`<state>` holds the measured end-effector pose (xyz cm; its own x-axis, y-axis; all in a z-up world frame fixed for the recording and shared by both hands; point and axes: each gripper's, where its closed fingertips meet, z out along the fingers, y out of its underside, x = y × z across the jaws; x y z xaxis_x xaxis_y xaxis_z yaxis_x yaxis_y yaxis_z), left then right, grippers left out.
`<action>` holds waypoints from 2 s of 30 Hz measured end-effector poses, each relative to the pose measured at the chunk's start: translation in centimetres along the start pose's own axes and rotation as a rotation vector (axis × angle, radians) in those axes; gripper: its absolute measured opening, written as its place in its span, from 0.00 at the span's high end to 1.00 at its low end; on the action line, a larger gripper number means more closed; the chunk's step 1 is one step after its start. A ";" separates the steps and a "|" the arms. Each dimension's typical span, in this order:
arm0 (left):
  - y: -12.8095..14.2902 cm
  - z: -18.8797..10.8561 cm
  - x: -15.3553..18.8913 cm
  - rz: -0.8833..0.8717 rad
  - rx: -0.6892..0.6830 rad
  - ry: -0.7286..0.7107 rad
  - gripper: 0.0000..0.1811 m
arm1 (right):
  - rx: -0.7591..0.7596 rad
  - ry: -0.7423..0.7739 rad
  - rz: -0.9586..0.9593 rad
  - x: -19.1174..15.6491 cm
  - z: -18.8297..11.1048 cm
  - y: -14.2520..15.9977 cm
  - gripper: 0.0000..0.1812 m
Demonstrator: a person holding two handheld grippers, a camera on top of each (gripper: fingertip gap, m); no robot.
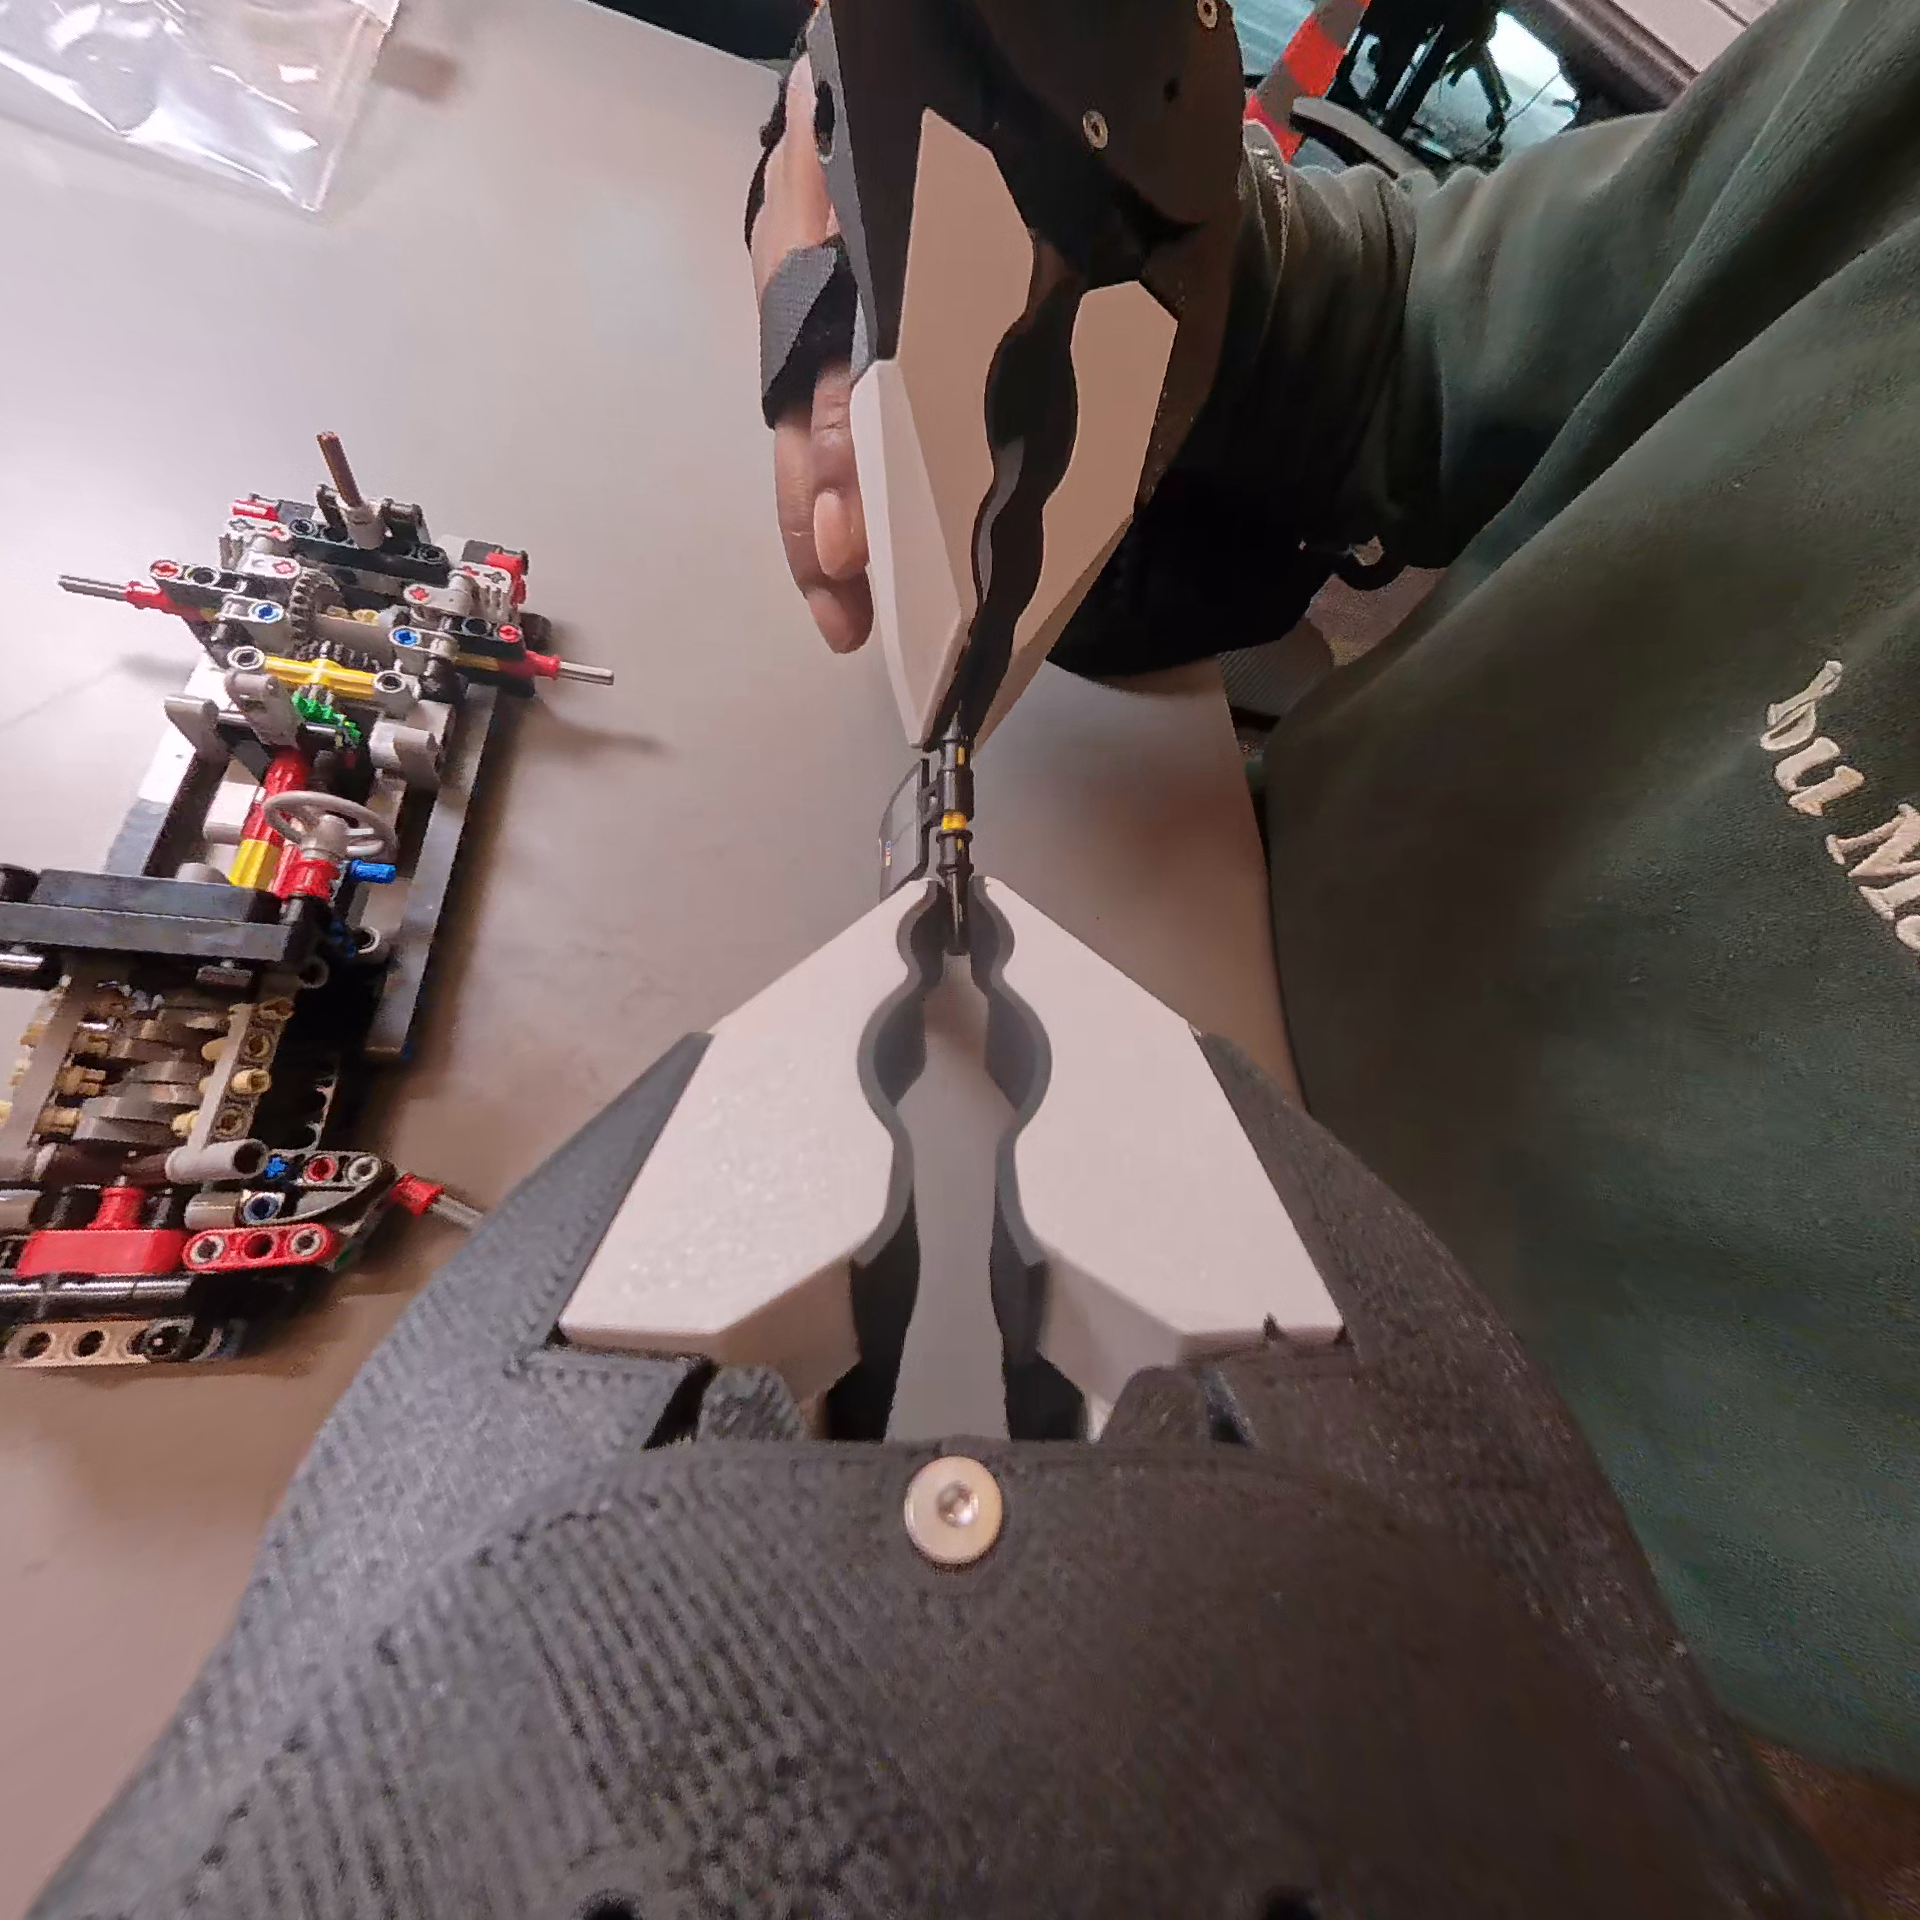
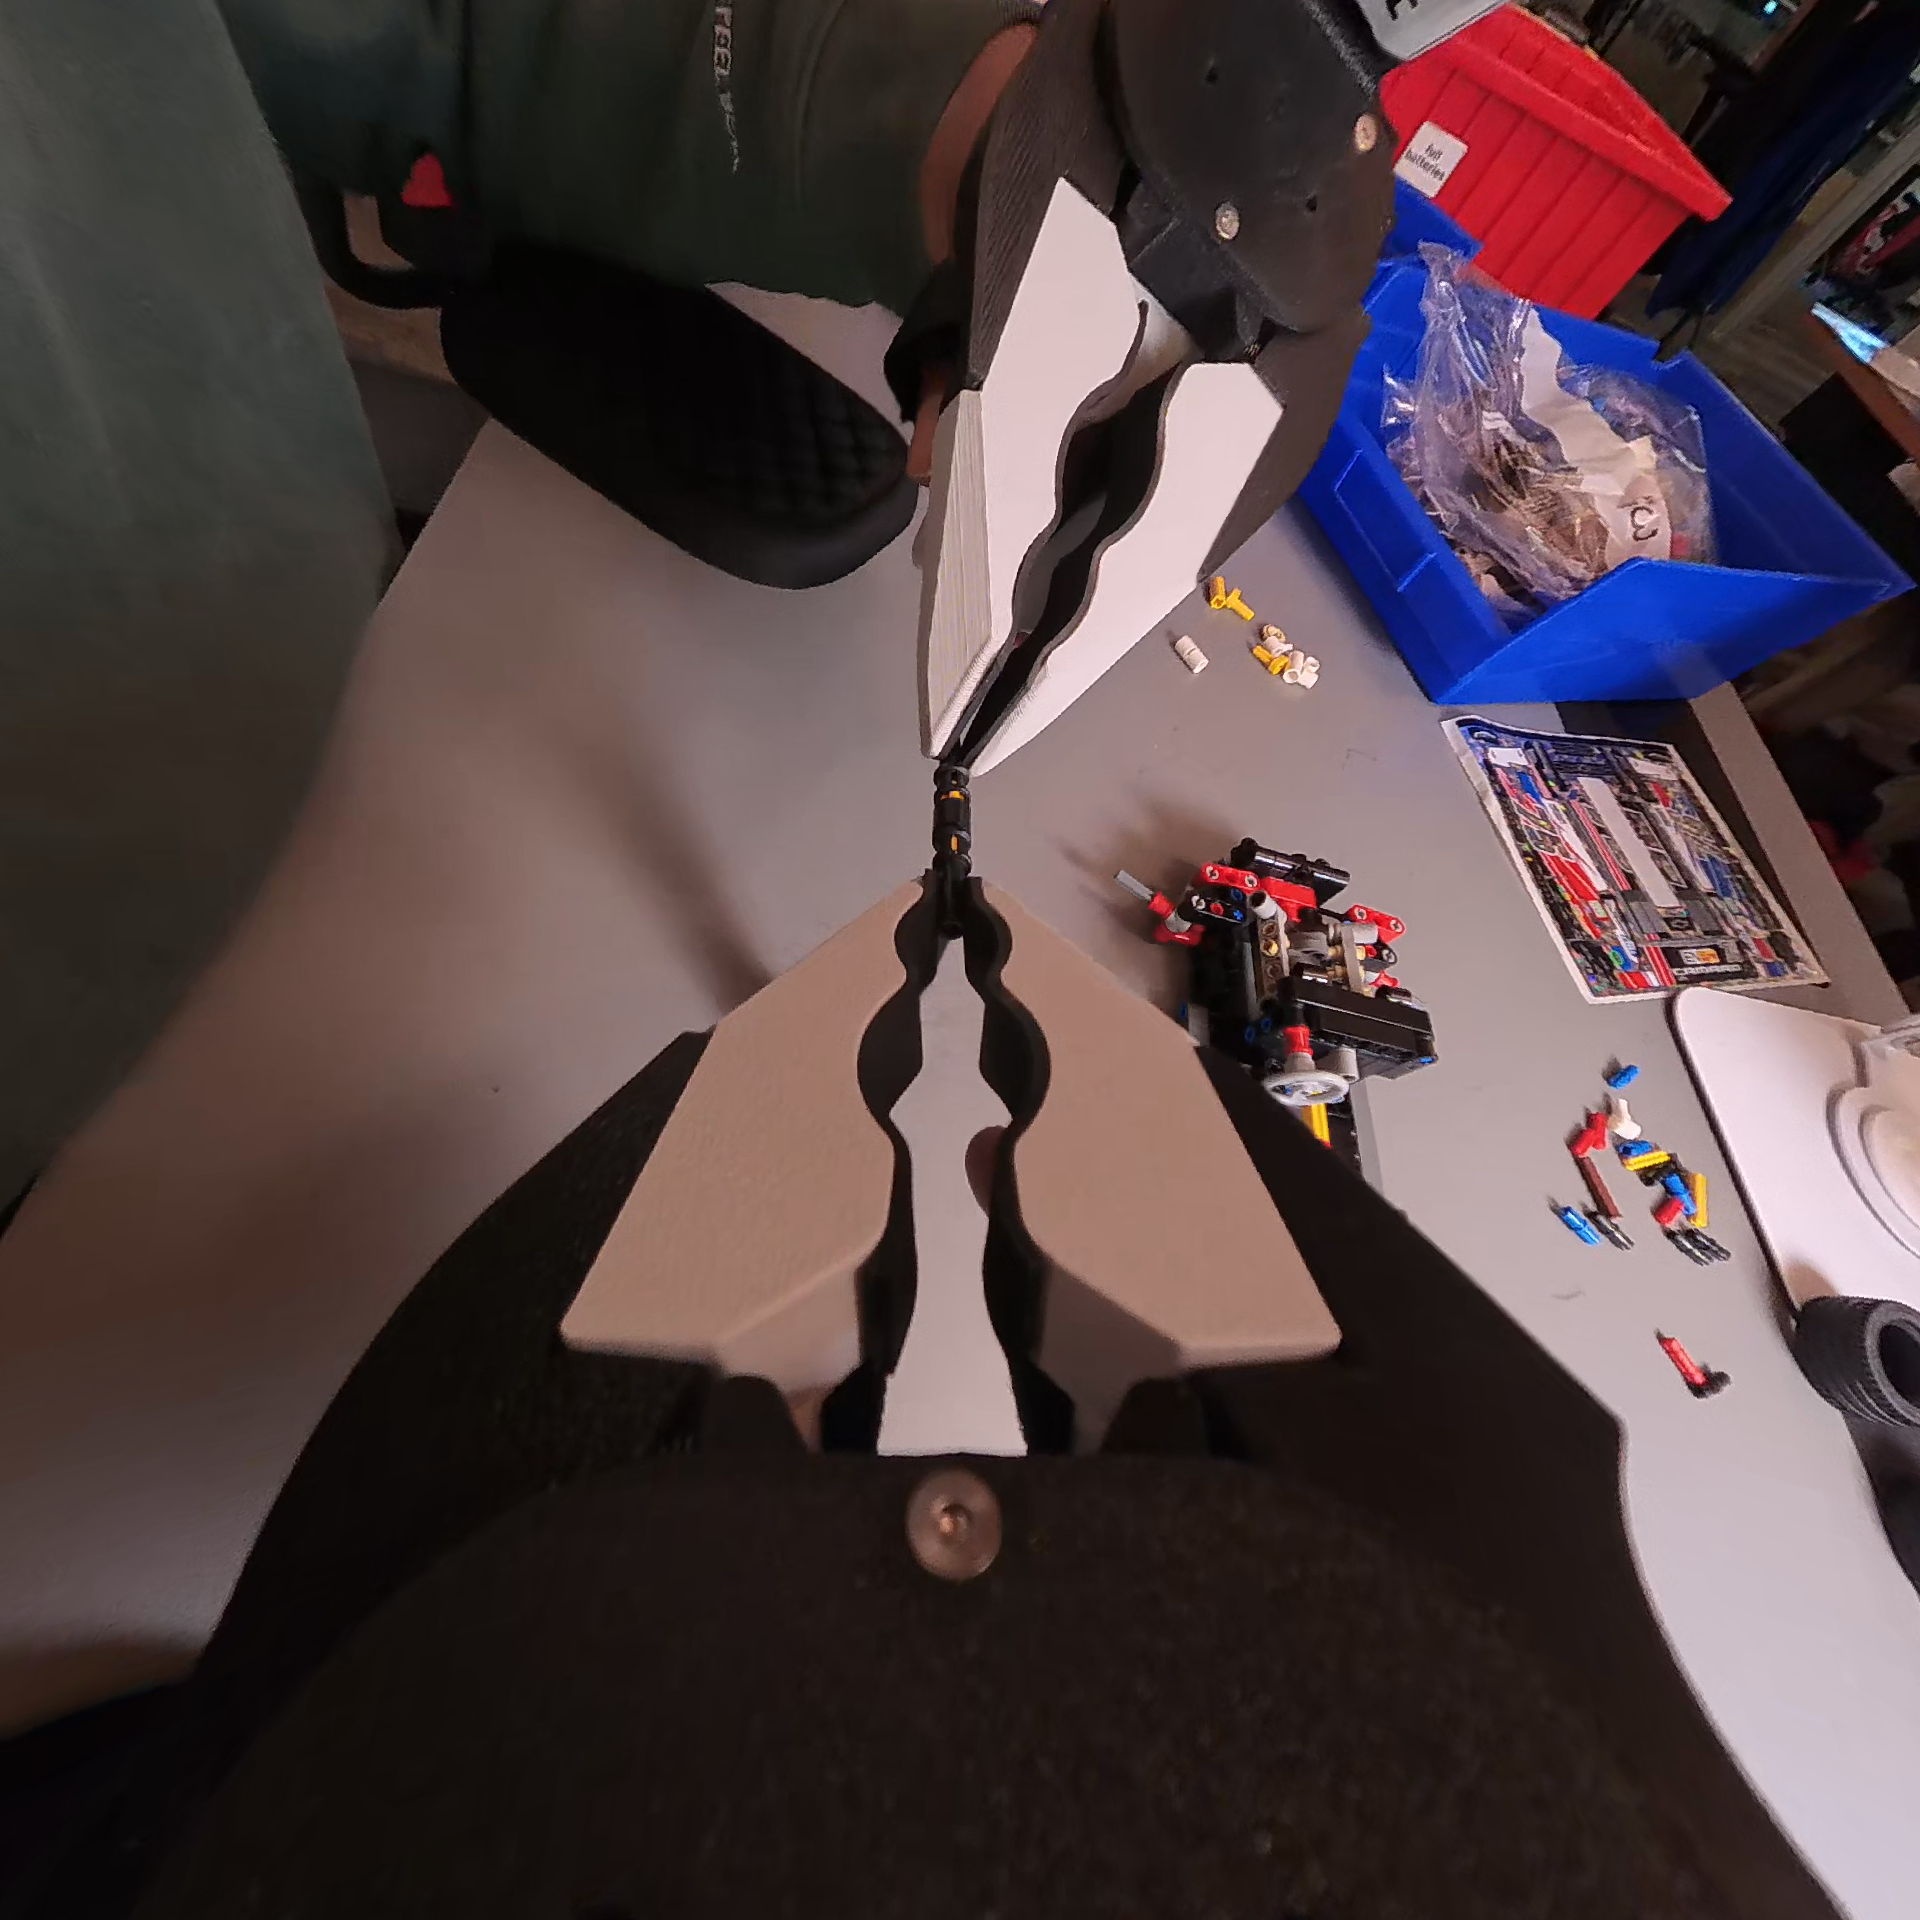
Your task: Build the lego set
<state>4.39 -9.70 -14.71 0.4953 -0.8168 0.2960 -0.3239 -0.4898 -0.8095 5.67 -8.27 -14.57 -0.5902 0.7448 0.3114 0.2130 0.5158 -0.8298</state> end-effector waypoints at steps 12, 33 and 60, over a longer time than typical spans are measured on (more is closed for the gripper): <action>0.1 0.0 -0.2 -0.021 -0.056 -0.033 1.00 | 0.030 0.014 0.033 -0.2 0.6 0.1 1.00; -3.0 -3.2 -1.0 0.179 0.381 -0.211 0.88 | 0.351 0.011 0.268 2.6 -1.0 -1.8 0.99; -1.3 -1.6 -1.0 0.207 0.270 -0.193 0.99 | 0.193 -0.019 0.238 1.4 1.3 0.1 1.00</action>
<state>3.04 -8.74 -13.20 0.5927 -0.8048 0.0324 -0.2219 -0.2018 -0.9540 3.84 -7.75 -14.86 -0.5562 0.8260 0.0910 0.1959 0.2367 -0.9516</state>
